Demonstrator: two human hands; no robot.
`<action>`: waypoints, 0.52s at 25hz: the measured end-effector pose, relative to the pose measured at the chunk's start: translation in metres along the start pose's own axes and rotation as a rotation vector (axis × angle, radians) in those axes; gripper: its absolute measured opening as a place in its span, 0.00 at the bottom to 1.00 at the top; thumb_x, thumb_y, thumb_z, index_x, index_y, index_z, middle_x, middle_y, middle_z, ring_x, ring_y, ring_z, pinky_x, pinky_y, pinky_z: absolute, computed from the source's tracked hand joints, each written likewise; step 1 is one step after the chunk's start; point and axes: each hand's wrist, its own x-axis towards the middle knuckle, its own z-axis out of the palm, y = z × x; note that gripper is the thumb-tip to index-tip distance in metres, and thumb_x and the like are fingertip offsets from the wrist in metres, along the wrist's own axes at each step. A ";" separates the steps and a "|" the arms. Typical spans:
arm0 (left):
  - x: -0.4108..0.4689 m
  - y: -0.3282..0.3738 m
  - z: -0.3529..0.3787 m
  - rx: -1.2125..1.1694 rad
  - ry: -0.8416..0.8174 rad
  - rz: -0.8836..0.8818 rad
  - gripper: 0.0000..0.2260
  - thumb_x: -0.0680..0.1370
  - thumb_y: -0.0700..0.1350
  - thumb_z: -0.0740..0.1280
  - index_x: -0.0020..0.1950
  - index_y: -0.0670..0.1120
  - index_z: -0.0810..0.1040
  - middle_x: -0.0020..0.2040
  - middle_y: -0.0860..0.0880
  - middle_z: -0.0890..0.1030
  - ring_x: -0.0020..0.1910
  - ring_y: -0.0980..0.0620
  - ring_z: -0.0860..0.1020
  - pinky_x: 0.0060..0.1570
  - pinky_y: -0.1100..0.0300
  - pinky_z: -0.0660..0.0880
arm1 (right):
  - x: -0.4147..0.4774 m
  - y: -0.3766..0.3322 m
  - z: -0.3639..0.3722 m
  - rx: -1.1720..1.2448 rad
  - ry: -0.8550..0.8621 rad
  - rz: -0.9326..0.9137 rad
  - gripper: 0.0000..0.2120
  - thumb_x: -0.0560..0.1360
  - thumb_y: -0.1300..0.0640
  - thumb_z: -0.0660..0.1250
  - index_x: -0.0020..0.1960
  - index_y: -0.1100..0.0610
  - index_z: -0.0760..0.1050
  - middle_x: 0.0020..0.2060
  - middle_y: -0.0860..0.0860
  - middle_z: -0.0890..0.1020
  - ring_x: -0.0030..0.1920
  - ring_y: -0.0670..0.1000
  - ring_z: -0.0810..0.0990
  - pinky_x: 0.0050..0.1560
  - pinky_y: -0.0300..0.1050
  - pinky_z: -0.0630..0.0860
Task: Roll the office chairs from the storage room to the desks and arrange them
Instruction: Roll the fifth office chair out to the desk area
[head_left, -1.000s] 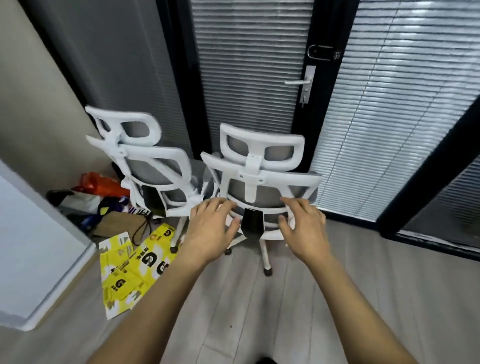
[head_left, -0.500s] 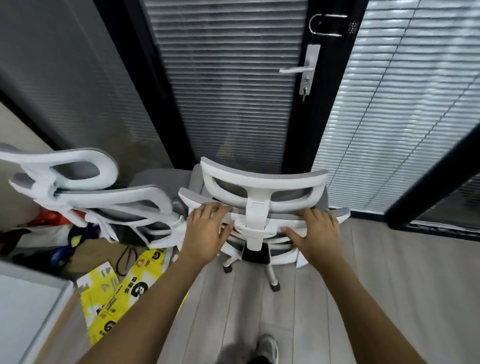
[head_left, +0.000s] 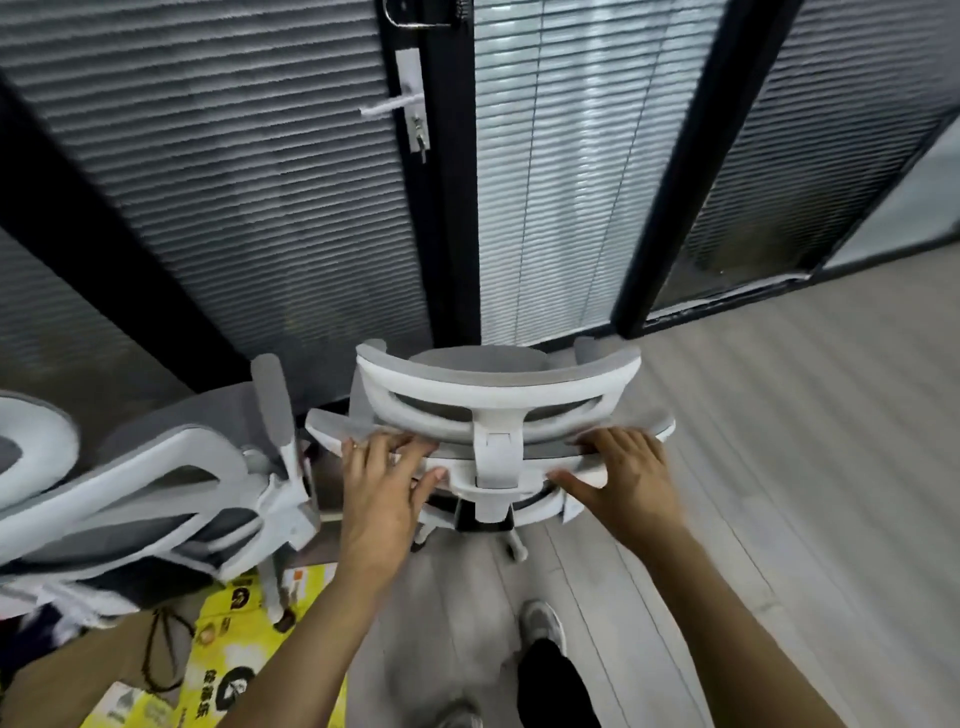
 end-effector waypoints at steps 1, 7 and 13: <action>-0.004 0.007 0.001 -0.008 -0.030 0.047 0.13 0.77 0.55 0.68 0.60 0.55 0.79 0.55 0.49 0.75 0.60 0.44 0.72 0.75 0.42 0.54 | -0.022 -0.001 -0.008 -0.024 0.015 0.058 0.26 0.71 0.28 0.65 0.52 0.51 0.78 0.46 0.45 0.82 0.51 0.51 0.78 0.62 0.50 0.71; -0.019 0.089 0.026 -0.079 -0.224 0.269 0.15 0.78 0.58 0.64 0.59 0.53 0.80 0.54 0.45 0.75 0.59 0.44 0.66 0.64 0.37 0.68 | -0.140 0.026 -0.062 -0.136 0.141 0.328 0.27 0.71 0.29 0.64 0.53 0.52 0.78 0.47 0.46 0.82 0.51 0.53 0.79 0.63 0.52 0.69; -0.045 0.233 0.074 -0.193 -0.347 0.504 0.13 0.76 0.53 0.71 0.59 0.52 0.81 0.56 0.44 0.76 0.61 0.47 0.63 0.66 0.36 0.67 | -0.261 0.089 -0.128 -0.210 0.318 0.583 0.24 0.72 0.33 0.68 0.52 0.52 0.76 0.47 0.47 0.80 0.52 0.53 0.77 0.66 0.55 0.68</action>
